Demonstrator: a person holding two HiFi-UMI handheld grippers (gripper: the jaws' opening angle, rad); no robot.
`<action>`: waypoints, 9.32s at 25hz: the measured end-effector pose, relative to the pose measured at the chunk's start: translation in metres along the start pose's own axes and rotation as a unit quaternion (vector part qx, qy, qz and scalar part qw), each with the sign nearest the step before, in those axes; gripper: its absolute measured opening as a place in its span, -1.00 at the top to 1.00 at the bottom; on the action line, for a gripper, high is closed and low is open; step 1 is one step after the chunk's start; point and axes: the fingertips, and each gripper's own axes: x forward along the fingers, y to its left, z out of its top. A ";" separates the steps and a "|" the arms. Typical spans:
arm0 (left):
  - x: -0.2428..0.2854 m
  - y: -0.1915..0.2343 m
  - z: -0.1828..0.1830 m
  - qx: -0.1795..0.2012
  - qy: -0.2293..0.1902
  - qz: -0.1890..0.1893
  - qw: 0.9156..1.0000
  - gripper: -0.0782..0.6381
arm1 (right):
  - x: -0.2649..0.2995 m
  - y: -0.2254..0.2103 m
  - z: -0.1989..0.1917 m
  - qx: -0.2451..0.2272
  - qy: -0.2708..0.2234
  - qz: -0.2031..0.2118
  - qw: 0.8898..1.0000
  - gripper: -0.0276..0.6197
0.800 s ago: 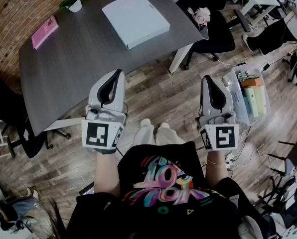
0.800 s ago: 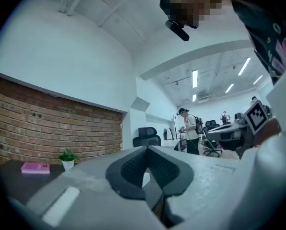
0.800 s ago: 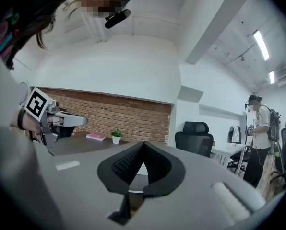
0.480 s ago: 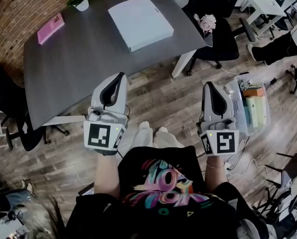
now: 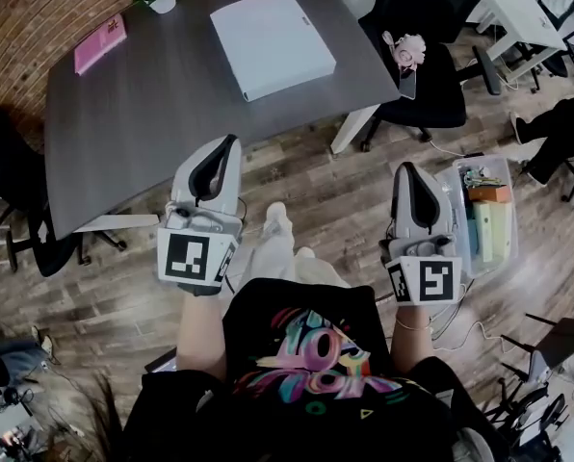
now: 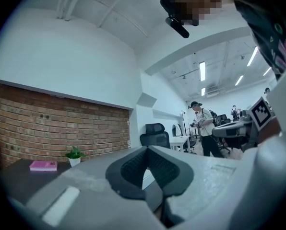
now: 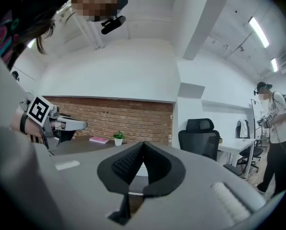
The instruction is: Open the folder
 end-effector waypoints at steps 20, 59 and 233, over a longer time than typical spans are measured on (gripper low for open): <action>0.146 0.122 -0.013 -0.004 -0.011 -0.022 1.000 0.78 | 0.190 -0.013 0.003 -0.002 0.005 -0.003 1.000 0.91; 0.281 0.164 -0.038 -0.028 0.050 0.205 0.977 0.78 | 0.430 -0.084 -0.019 0.003 0.022 0.271 0.962 0.91; 0.184 0.107 -0.075 -0.050 0.062 0.175 0.981 0.79 | 0.374 -0.048 -0.236 0.211 0.354 0.349 0.842 0.55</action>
